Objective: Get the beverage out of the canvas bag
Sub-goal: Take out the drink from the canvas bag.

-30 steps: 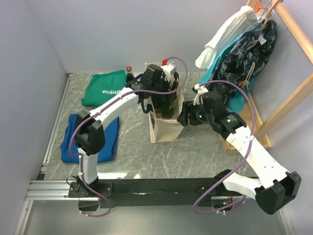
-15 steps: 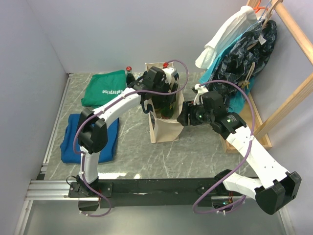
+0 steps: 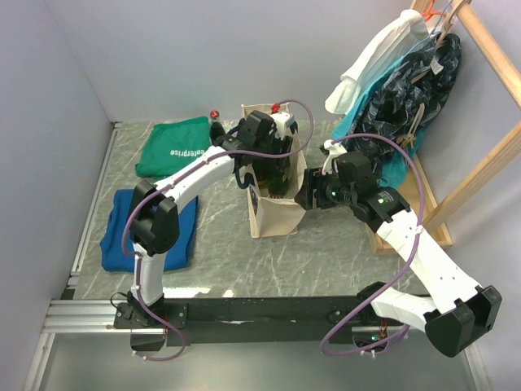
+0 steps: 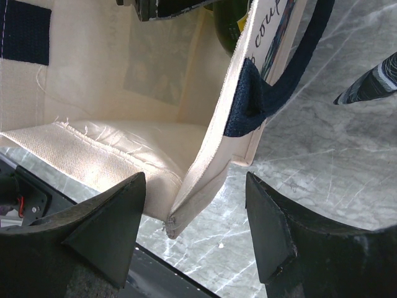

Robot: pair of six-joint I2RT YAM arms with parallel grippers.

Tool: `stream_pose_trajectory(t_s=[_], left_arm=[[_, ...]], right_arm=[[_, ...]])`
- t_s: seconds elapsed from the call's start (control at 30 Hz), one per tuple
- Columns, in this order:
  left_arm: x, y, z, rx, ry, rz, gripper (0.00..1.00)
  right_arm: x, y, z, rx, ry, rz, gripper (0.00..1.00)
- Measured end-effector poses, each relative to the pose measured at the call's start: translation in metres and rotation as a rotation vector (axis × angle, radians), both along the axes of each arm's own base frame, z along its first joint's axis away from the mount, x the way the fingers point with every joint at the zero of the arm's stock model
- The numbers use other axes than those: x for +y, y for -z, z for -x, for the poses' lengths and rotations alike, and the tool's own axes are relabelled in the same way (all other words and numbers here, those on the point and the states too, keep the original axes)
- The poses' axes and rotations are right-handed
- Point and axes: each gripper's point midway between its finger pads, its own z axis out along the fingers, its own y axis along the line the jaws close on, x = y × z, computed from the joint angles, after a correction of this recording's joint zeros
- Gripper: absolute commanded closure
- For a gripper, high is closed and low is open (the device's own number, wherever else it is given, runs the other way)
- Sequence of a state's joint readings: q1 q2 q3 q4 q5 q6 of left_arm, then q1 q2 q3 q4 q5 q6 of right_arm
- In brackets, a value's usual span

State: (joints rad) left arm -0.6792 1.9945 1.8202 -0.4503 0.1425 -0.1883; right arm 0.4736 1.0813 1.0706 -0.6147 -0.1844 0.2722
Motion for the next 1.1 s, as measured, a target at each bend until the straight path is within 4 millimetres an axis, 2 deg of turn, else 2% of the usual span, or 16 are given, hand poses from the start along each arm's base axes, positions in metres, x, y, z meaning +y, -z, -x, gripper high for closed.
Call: stream_pose_trajectory(t_s=[0.33,0.67,1.1], left_arm=[[0.001,0.0,-0.001,-0.002,-0.007,-0.004,0.48],[0.0,-0.004,-0.002,-0.008,-0.007,-0.001,0.48],[0.003,0.011,-0.004,0.015,-0.025,-0.04,0.49]], right_arm=[[0.0,0.0,0.0,0.0,-0.001,0.0,0.29],[0.0,0.0,0.0,-0.001,-0.001,0.0,0.29],[0.0,0.0,0.0,-0.001,-0.001,0.0,0.28]])
